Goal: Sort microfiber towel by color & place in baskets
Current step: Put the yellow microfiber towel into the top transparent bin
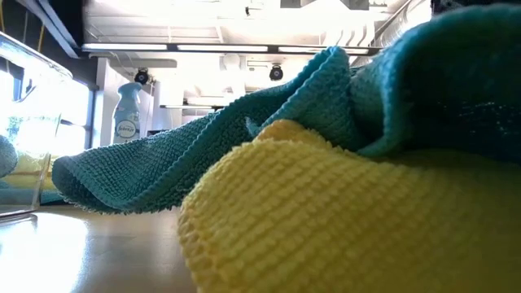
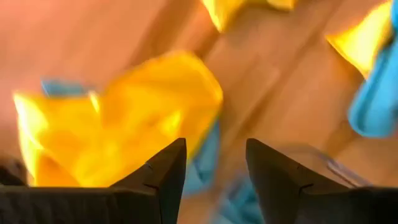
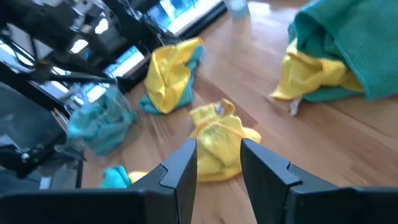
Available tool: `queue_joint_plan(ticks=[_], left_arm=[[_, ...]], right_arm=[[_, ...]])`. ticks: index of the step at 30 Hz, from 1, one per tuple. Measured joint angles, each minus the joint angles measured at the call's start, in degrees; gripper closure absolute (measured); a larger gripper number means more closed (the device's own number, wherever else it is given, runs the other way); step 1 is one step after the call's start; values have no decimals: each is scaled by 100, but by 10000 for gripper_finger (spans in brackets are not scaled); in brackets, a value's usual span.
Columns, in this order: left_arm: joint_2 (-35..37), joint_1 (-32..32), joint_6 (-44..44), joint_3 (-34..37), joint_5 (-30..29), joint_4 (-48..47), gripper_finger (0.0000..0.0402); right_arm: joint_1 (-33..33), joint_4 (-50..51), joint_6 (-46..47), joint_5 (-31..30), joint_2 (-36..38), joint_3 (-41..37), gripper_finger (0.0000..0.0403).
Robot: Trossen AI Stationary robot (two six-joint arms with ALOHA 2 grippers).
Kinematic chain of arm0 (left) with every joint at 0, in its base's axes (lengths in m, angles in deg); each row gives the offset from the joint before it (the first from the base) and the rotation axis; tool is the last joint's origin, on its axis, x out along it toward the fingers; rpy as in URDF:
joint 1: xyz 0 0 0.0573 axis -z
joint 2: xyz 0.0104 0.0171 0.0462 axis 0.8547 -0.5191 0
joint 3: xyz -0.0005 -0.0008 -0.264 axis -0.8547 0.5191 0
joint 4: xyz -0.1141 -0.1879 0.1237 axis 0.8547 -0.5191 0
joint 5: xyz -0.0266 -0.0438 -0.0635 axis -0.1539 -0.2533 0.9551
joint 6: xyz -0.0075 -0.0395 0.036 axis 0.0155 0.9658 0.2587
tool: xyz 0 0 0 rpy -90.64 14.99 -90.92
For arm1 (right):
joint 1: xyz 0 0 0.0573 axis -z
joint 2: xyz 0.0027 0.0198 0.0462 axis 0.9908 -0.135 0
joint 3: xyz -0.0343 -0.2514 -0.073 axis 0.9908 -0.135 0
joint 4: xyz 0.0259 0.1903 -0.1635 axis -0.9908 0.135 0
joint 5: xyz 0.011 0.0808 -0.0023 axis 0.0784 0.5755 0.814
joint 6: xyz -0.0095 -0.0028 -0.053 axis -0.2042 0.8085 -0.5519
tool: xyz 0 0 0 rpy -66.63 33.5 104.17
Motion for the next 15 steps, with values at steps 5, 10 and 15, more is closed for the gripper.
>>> queue_joint_plan(ticks=[5,10,15], left_arm=[[6,-671,-1716,44,-245,466,246],[324,-1168,-2982,758,-180,1664,246],[938,-1593,-3450,1909,216,2692,246]], right_arm=[[-2,-447,-189,-59,1,0,286],[-1,-608,-73,-128,-37,2,286],[30,-624,48,-225,-336,214,286]])
